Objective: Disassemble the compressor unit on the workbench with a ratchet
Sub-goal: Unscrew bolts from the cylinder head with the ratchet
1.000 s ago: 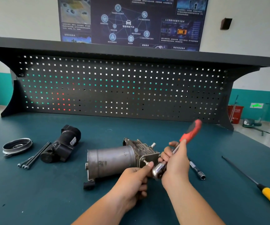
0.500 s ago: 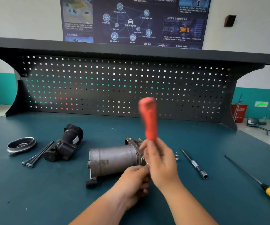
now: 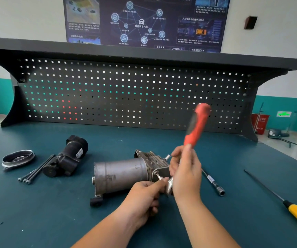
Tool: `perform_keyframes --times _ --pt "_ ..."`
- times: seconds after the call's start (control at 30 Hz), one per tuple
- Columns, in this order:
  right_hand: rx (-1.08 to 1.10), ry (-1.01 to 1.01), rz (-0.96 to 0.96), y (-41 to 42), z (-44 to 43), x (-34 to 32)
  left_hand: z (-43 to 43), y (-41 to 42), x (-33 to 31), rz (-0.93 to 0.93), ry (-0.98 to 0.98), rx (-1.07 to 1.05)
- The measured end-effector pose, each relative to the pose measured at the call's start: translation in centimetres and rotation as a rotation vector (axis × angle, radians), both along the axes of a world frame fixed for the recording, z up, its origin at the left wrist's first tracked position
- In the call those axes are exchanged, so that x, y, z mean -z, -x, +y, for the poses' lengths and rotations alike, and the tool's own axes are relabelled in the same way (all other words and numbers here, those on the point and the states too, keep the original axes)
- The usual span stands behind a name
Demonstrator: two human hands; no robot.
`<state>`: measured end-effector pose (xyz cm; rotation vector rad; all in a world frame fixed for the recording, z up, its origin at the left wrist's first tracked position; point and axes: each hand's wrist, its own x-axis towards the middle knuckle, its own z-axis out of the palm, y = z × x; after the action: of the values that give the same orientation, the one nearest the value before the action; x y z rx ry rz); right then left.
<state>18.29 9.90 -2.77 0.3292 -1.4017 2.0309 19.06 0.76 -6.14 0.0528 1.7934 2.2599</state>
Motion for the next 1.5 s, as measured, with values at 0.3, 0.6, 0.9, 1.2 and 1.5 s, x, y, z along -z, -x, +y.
perform_keyframes --times 0.3,0.6,0.9,1.2,1.5 --pt "0.016 -0.581 0.271 -1.0 -0.7 0.4 0.1 0.0 0.2 0.103 -0.015 0.034" --pt "-0.132 0.791 -0.482 0.9 1.6 -0.1 0.3 -0.1 -0.1 0.034 -0.054 0.002" --pt "0.015 -0.489 0.262 -0.5 -0.6 0.3 -0.1 -0.2 0.3 0.056 -0.023 0.047" --pt "-0.003 -0.297 0.138 -0.7 -0.6 0.3 0.1 -0.2 0.1 0.040 -0.037 0.064" --pt "-0.064 0.694 -0.430 1.0 1.3 0.2 0.3 -0.3 -0.3 0.030 -0.026 0.052"
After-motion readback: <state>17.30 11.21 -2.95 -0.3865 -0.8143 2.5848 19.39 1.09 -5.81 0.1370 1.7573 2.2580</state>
